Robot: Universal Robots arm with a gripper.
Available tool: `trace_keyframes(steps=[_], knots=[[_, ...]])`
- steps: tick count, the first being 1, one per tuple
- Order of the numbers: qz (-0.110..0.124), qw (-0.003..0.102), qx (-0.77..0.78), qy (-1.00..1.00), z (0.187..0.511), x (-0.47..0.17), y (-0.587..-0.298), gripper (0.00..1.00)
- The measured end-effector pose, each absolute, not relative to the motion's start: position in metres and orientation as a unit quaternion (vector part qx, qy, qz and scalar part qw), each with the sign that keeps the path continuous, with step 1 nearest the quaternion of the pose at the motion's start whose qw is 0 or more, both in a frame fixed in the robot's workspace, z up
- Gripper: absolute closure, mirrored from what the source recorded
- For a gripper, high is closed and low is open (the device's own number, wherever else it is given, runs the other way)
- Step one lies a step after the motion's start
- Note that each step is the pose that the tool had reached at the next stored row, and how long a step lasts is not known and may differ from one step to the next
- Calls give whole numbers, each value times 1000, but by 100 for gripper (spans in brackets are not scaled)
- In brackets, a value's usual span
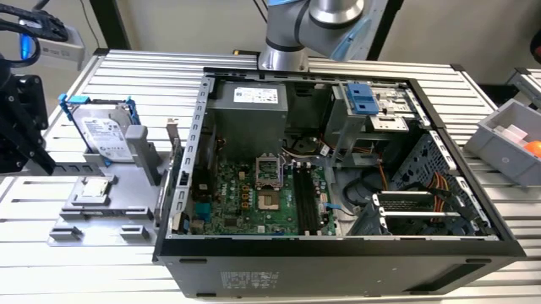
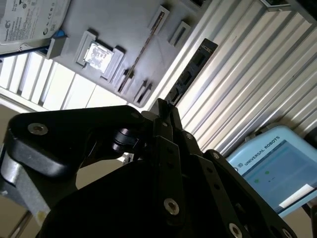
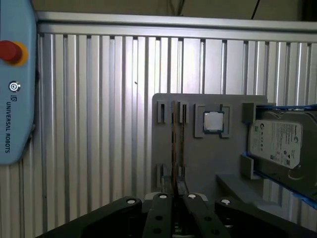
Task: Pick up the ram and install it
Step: 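Pick up the ram and move it above insertion slot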
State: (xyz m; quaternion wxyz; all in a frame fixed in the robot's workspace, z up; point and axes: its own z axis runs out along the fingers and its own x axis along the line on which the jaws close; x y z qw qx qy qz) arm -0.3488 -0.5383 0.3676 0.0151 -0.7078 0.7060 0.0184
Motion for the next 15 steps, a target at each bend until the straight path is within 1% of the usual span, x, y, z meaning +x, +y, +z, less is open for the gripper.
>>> trace_keyframes(steps=[15], knots=[[18, 15, -708, 706, 381, -349, -538, 100]])
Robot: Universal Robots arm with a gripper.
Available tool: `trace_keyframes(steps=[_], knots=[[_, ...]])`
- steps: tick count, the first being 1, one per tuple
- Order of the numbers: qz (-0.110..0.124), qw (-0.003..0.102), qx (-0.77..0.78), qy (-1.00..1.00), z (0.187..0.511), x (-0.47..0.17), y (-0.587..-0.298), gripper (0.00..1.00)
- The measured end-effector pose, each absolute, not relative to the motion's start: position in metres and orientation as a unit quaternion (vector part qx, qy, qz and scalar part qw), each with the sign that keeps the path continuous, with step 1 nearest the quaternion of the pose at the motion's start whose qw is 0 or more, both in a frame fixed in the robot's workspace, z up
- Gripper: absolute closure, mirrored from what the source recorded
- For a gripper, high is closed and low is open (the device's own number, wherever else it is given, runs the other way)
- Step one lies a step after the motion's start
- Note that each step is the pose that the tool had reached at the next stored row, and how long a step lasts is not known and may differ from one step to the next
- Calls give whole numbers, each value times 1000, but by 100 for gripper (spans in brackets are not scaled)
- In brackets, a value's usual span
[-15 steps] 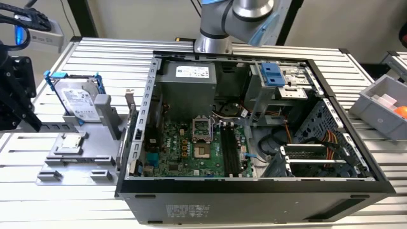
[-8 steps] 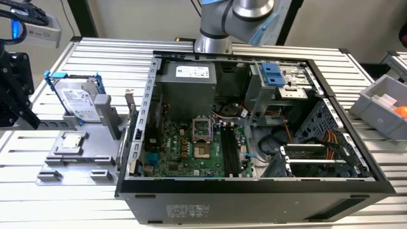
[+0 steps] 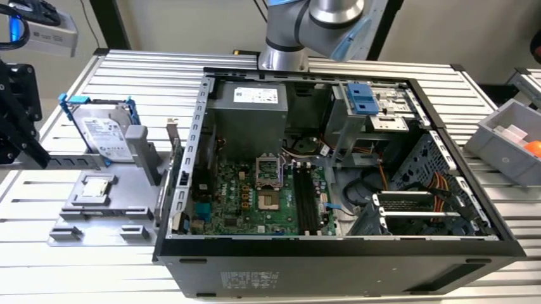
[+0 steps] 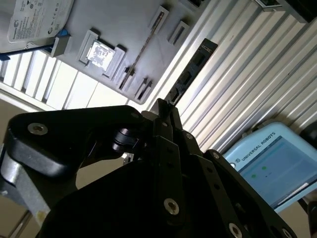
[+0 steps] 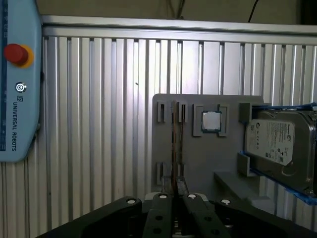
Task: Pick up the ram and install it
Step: 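Pick up the ram and move it above insertion slot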
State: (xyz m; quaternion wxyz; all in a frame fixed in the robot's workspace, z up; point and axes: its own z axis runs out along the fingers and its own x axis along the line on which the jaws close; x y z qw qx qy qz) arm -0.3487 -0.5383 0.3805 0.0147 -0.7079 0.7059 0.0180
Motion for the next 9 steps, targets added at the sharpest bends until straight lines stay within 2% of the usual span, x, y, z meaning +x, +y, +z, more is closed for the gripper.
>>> trace_keyframes(steps=[9], knots=[[18, 14, -708, 706, 381, -342, -538, 100]])
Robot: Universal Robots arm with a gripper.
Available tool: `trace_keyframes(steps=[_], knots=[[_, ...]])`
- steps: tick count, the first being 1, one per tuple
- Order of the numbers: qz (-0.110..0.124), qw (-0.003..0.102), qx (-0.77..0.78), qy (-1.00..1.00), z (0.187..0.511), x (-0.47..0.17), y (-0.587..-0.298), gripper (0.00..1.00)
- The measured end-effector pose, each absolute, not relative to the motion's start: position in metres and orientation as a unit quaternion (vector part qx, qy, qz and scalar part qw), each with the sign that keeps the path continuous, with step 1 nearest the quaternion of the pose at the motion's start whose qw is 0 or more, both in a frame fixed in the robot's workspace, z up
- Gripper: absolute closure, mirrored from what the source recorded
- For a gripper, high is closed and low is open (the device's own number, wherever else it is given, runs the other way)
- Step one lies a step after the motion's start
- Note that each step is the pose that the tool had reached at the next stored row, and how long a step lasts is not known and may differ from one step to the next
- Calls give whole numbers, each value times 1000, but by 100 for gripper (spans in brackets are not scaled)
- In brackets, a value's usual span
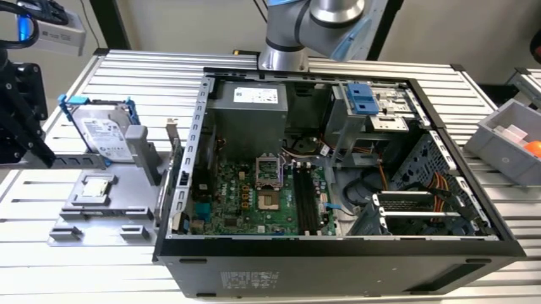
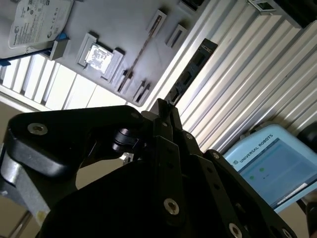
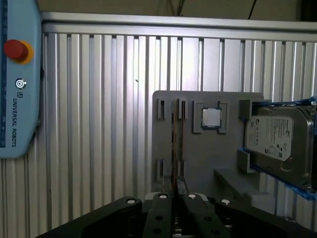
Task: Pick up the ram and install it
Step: 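Pick up the ram and move it above insertion slot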
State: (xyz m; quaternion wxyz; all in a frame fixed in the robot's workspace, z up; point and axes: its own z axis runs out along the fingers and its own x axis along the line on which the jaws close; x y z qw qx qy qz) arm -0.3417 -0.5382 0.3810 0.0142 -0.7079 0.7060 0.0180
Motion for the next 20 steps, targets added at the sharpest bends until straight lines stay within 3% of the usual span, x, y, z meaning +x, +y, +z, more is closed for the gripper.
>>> trace_keyframes(steps=[20], knots=[[21, 12, -708, 706, 381, -295, -538, 100]])
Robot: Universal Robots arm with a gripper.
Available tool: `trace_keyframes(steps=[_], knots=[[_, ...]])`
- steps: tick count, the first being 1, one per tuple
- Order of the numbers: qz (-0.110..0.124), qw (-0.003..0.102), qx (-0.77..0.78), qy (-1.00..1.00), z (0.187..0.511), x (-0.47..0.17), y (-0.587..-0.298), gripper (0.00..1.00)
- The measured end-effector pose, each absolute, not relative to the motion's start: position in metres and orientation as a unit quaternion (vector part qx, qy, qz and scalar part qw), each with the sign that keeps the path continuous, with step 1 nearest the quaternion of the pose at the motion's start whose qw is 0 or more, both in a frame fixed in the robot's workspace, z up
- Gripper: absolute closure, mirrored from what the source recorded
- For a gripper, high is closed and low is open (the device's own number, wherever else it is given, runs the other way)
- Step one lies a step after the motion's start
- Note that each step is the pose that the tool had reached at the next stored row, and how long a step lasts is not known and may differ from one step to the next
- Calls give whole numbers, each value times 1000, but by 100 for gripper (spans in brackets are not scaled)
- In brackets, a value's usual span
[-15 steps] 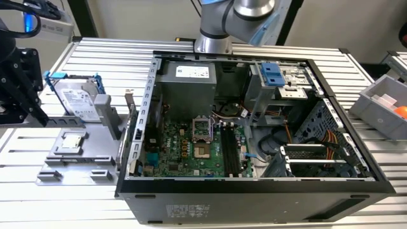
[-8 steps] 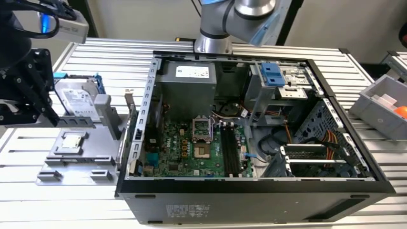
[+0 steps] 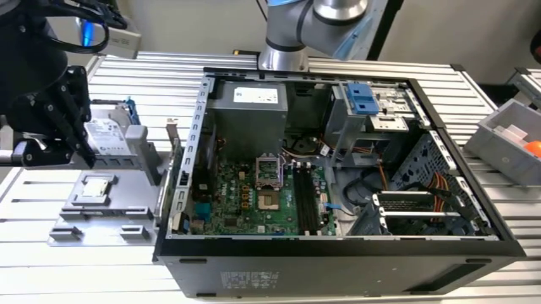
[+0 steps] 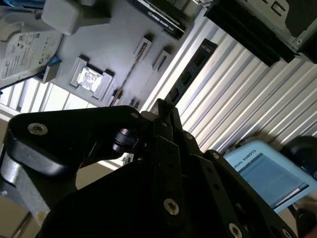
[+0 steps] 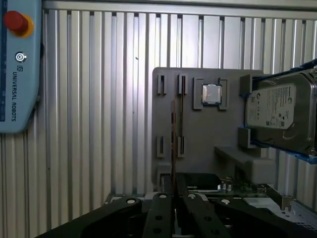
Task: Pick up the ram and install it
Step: 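Pick up the ram and move it above insertion slot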
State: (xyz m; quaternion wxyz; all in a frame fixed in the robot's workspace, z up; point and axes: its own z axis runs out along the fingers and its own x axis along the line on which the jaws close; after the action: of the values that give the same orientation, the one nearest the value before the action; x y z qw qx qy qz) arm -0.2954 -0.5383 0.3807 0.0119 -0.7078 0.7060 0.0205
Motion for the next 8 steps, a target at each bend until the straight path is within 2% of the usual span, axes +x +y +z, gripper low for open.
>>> trace_keyframes(steps=[8], knots=[[22, 11, -708, 706, 381, -278, -538, 100]])
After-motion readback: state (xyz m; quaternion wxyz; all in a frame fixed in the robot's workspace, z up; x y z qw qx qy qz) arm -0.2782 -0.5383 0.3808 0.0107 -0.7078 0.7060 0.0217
